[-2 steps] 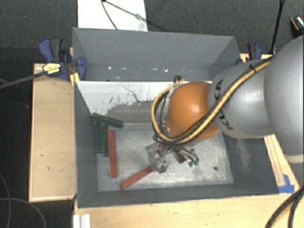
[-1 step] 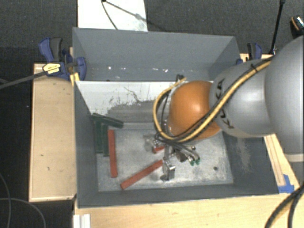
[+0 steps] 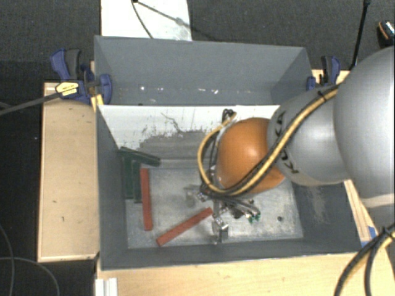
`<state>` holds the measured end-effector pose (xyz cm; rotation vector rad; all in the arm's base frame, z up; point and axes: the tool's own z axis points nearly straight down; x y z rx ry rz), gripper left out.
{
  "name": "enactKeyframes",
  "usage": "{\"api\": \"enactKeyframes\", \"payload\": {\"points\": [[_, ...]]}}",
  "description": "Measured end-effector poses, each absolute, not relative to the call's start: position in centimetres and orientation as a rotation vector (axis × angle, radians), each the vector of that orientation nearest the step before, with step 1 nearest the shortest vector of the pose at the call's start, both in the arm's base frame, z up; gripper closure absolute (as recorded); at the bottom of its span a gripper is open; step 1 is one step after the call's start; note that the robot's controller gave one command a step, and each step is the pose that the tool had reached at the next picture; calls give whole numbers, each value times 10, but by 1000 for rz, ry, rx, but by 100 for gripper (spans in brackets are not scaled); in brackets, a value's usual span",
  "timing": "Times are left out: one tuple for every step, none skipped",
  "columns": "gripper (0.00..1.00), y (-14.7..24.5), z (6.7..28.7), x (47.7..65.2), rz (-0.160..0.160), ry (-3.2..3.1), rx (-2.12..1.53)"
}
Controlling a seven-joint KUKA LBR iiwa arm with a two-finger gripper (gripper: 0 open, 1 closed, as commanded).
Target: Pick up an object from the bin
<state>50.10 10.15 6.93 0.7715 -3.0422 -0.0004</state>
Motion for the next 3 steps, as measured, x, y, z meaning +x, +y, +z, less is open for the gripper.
{"api": "enactKeyframes", "payload": {"points": [[100, 102, 70, 502, 0, -3044, 771], [100, 123, 191, 532, -1, -3056, 776], [100, 94, 253, 523, 3, -2904, 1216]]}}
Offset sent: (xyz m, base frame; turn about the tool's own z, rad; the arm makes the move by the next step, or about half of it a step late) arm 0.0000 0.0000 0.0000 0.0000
